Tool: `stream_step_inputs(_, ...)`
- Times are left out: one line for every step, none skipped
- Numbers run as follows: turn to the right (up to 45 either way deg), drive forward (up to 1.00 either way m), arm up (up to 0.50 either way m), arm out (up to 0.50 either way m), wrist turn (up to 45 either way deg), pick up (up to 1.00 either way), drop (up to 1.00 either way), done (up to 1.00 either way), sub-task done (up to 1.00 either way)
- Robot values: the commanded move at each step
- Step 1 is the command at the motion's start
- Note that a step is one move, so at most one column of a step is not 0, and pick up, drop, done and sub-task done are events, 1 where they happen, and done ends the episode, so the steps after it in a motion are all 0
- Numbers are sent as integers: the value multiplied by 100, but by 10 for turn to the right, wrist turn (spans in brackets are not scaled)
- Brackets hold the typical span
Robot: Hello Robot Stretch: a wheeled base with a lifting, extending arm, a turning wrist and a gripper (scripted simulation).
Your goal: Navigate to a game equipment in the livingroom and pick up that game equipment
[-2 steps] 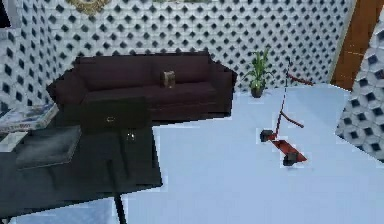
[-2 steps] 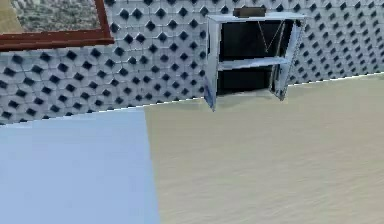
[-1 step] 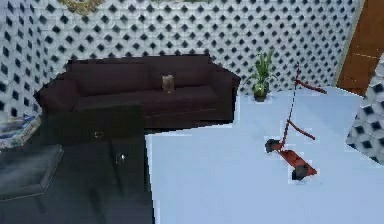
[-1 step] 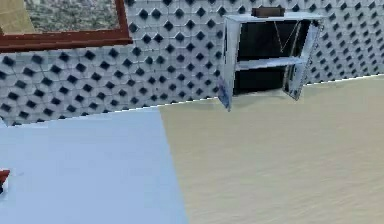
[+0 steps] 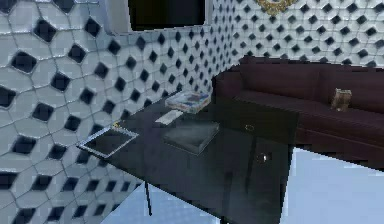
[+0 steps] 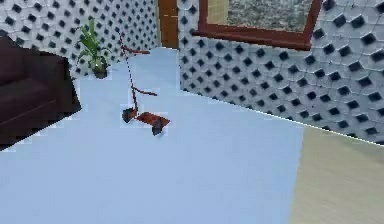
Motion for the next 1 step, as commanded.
stream_step_inputs(-450, 0, 0, 0, 0, 0, 0, 0, 0)
